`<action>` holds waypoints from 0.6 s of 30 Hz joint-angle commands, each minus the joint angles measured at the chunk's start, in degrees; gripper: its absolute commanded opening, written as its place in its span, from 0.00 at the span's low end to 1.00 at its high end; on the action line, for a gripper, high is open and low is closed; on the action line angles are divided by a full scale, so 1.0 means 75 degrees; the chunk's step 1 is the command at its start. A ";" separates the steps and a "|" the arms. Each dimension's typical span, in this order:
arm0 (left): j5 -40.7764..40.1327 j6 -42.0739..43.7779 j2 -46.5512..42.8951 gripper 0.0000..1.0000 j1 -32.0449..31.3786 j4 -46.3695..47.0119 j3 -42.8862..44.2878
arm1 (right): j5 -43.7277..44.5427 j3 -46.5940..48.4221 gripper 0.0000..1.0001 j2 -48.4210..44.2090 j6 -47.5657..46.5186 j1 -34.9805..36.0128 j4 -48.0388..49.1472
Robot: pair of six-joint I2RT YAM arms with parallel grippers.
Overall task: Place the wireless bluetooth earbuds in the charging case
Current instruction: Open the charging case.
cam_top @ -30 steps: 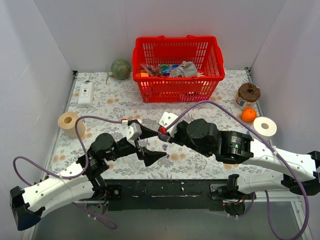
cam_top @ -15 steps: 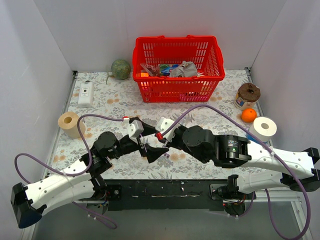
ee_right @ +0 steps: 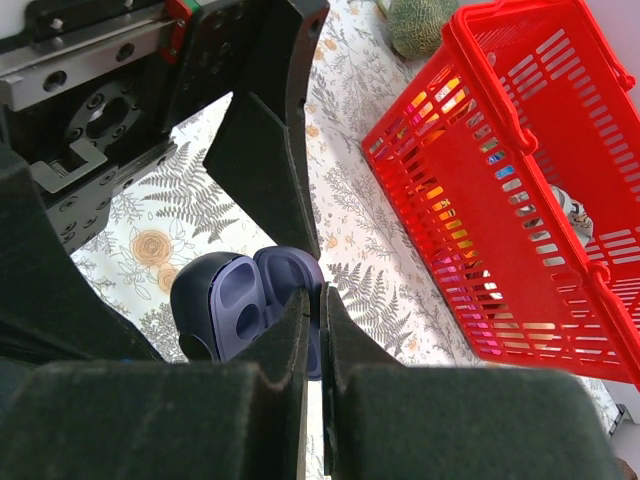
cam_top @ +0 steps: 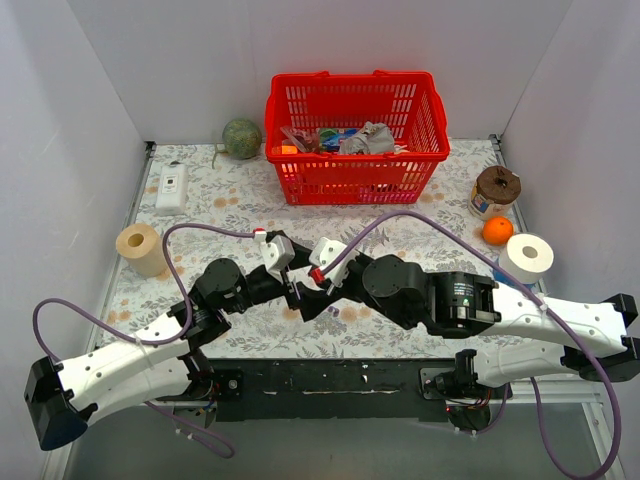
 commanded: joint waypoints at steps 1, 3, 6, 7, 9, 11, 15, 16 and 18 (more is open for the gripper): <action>-0.0008 0.0088 0.0063 0.92 0.0027 0.0250 0.0341 | 0.0157 0.0036 0.01 0.0073 0.0014 0.0093 0.0234; -0.0054 0.0123 0.0075 0.92 0.0027 0.0226 0.0364 | 0.0192 0.0036 0.01 0.0096 -0.0021 0.0117 0.0210; -0.0043 0.0170 0.0086 0.90 0.0027 0.0203 0.0365 | 0.0215 0.0024 0.01 0.0131 -0.0009 0.0152 0.0186; -0.0019 0.0182 0.0086 0.88 0.0027 0.0203 0.0353 | 0.0227 0.0012 0.01 0.0131 -0.0032 0.0163 0.0210; 0.0016 0.0182 0.0110 0.85 0.0027 0.0215 0.0341 | 0.0239 0.0000 0.01 0.0143 -0.0033 0.0198 0.0222; 0.0109 0.0194 0.0121 0.82 0.0027 0.0180 0.0329 | 0.0239 0.0000 0.01 0.0155 -0.0044 0.0199 0.0210; 0.0133 0.0206 0.0075 0.80 0.0027 0.0121 0.0271 | 0.0215 -0.0035 0.01 0.0131 -0.0033 0.0210 0.0256; 0.0156 0.0206 0.0063 0.80 0.0027 0.0086 0.0259 | 0.0215 -0.0035 0.01 0.0120 -0.0044 0.0210 0.0233; 0.0192 0.0194 0.0051 0.81 0.0027 0.0063 0.0236 | 0.0215 0.0000 0.01 0.0120 -0.0056 0.0222 0.0222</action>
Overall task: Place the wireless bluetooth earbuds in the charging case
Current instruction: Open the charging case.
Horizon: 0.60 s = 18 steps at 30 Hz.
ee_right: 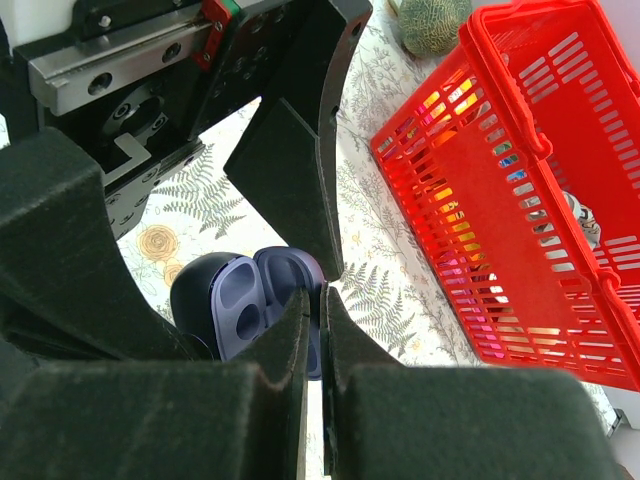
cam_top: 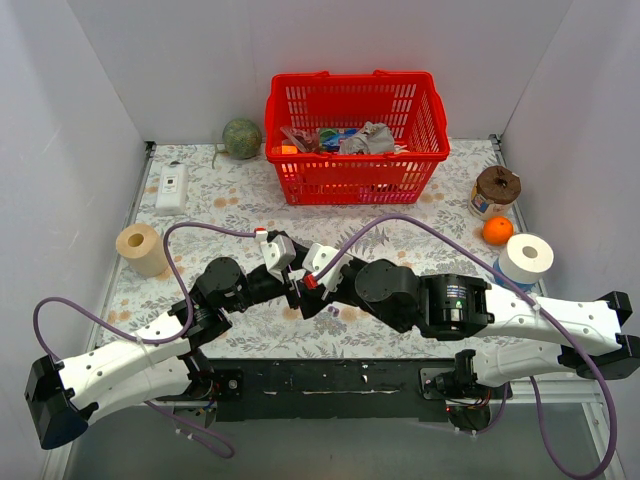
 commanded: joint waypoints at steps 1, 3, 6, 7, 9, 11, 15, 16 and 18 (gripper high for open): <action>0.0093 0.0101 -0.0089 0.82 0.0027 -0.0060 0.0139 | 0.0189 0.0012 0.01 -0.0076 -0.0036 0.0056 0.0216; 0.0116 0.0101 -0.0100 0.82 0.0027 -0.0084 0.0139 | 0.0189 0.0024 0.01 -0.0076 -0.0036 0.0056 0.0216; 0.0151 0.0101 -0.0112 0.83 0.0027 -0.0107 0.0116 | 0.0189 0.0024 0.01 -0.0076 -0.0036 0.0056 0.0216; 0.0140 0.0101 -0.0112 0.84 0.0027 -0.0142 0.0116 | 0.0178 0.0035 0.01 -0.0099 -0.0036 0.0056 0.0227; 0.0174 0.0101 -0.0112 0.84 0.0027 -0.0154 0.0116 | 0.0178 0.0036 0.01 -0.0099 -0.0036 0.0056 0.0227; 0.0163 0.0101 -0.0112 0.84 0.0027 -0.0177 0.0116 | 0.0201 0.0036 0.01 -0.0111 -0.0036 0.0056 0.0227; 0.0163 0.0124 -0.0159 0.82 0.0027 -0.0213 0.0081 | 0.0201 0.0047 0.01 -0.0134 -0.0036 0.0068 0.0216; 0.0198 0.0124 -0.0147 0.78 0.0027 -0.0201 0.0069 | 0.0201 0.0047 0.01 -0.0134 -0.0024 0.0068 0.0216; 0.0256 0.0136 -0.0171 0.70 0.0039 -0.0201 0.0057 | 0.0189 0.0036 0.01 -0.0146 0.0011 0.0068 0.0204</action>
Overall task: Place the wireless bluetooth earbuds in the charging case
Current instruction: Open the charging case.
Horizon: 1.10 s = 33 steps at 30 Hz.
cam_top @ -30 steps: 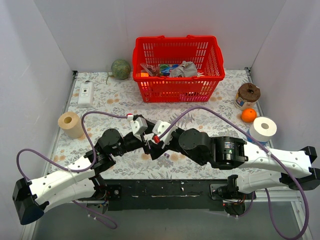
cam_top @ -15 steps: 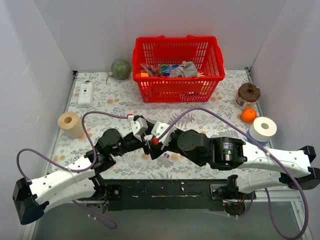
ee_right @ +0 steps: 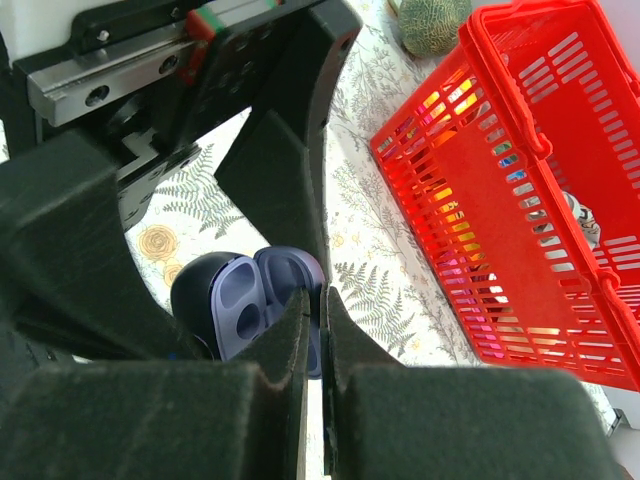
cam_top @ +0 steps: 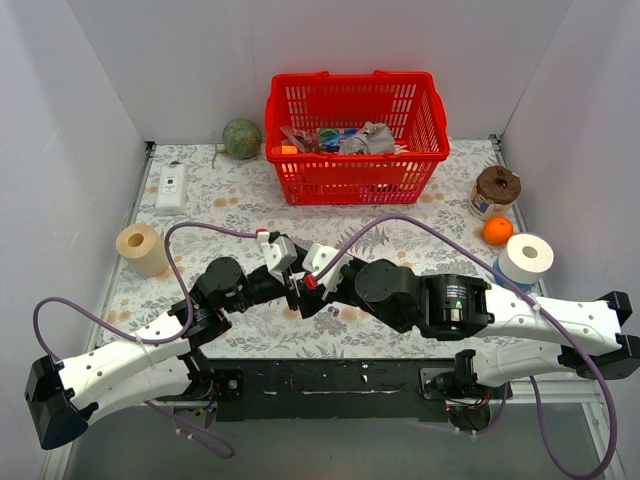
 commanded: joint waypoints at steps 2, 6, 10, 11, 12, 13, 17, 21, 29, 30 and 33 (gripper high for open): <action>0.0184 0.0115 -0.0150 0.55 0.0027 -0.0064 0.0034 | 0.0198 0.0036 0.01 -0.0146 0.0014 0.0071 0.0181; 0.0125 0.0115 -0.0221 0.41 0.0027 -0.0005 -0.0013 | 0.0221 0.0035 0.01 -0.0134 0.0026 0.0094 0.0169; 0.0090 0.0151 -0.0256 0.31 0.0028 0.0030 -0.0036 | 0.0198 0.0059 0.01 -0.0122 0.0026 0.0094 0.0146; 0.0067 0.0162 -0.0279 0.24 0.0039 0.0041 -0.0036 | 0.0186 0.0059 0.01 -0.0111 0.0026 0.0106 0.0157; 0.0078 0.0174 -0.0279 0.23 0.0028 0.0042 -0.0048 | 0.0186 0.0059 0.01 -0.0099 0.0037 0.0117 0.0157; 0.0055 0.0174 -0.0279 0.22 0.0027 0.0076 -0.0060 | 0.0175 0.0071 0.01 -0.0087 0.0026 0.0118 0.0145; 0.0102 0.0221 -0.0268 0.14 0.0027 0.0124 -0.0083 | 0.0116 0.0141 0.01 -0.0040 -0.0009 0.0118 0.0087; 0.0055 0.0162 -0.0139 0.62 0.0027 -0.0005 0.0033 | 0.0128 0.0223 0.01 0.0065 -0.0079 0.0153 0.0028; 0.0078 0.0197 -0.0197 0.69 0.0027 -0.0075 -0.0001 | 0.0210 0.0270 0.01 0.0135 -0.0173 0.0223 0.0051; 0.0090 0.0197 -0.0197 0.67 0.0027 -0.0087 -0.0001 | 0.0210 0.0282 0.01 0.0124 -0.0185 0.0223 0.0063; 0.0184 0.0174 -0.0209 0.63 0.0027 -0.0111 -0.0025 | 0.0222 0.0282 0.01 0.0100 -0.0220 0.0223 0.0063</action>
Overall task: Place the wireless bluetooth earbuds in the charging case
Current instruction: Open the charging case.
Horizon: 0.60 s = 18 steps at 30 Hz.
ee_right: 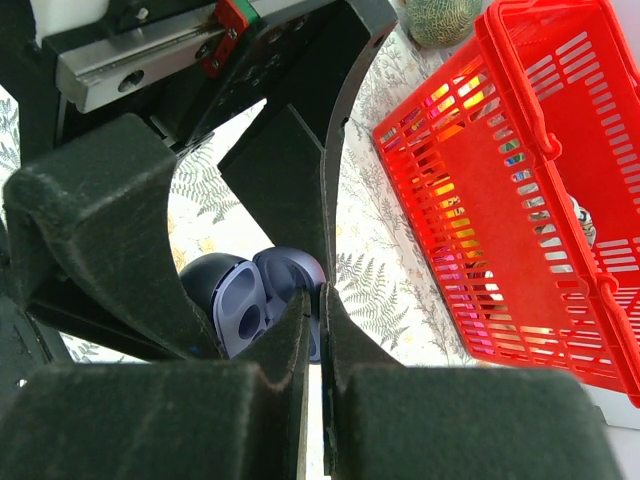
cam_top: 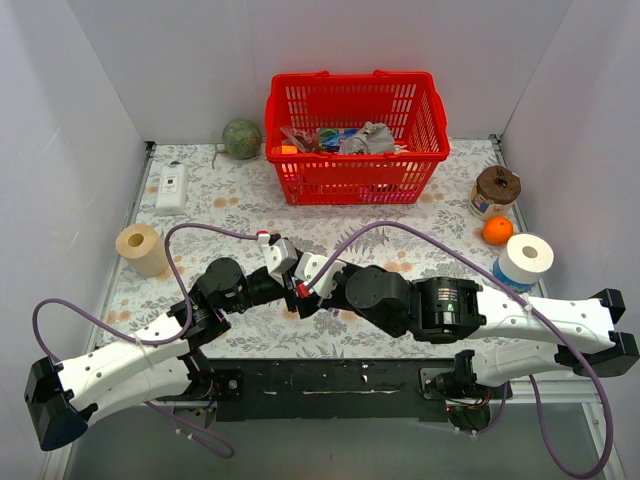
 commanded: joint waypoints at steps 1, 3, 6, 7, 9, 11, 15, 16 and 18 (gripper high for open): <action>0.0070 0.0040 -0.0098 0.64 0.0025 0.0029 0.0045 | 0.0085 0.0299 0.01 -0.0112 -0.0089 0.0060 0.0244; 0.0187 0.0005 -0.0063 0.67 0.0025 -0.0041 0.0057 | 0.0119 0.0334 0.01 -0.0101 -0.0159 0.0060 0.0232; 0.0421 0.0005 0.0054 0.65 0.0025 -0.0170 0.0151 | 0.0131 0.0451 0.01 -0.0077 -0.0241 0.0060 0.0186; 0.0445 0.0016 0.0089 0.63 0.0025 -0.0170 0.0162 | 0.0131 0.0475 0.01 -0.0066 -0.0253 0.0071 0.0162; 0.0515 0.0028 0.0089 0.57 0.0025 -0.0112 0.0128 | 0.0143 0.0510 0.01 -0.0042 -0.0288 0.0060 0.0162; 0.0539 0.0028 0.0089 0.45 0.0025 -0.0088 0.0127 | 0.0155 0.0545 0.01 -0.0042 -0.0312 0.0071 0.0150; 0.0492 0.0028 0.0066 0.40 0.0036 -0.0065 0.0151 | 0.0131 0.0522 0.01 -0.0042 -0.0300 0.0060 0.0139; 0.0446 0.0005 0.0054 0.41 0.0025 -0.0053 0.0151 | 0.0131 0.0522 0.01 -0.0042 -0.0300 0.0071 0.0150; 0.0445 0.0005 0.0054 0.45 0.0036 -0.0006 0.0151 | 0.0120 0.0475 0.01 -0.0054 -0.0265 0.0060 0.0162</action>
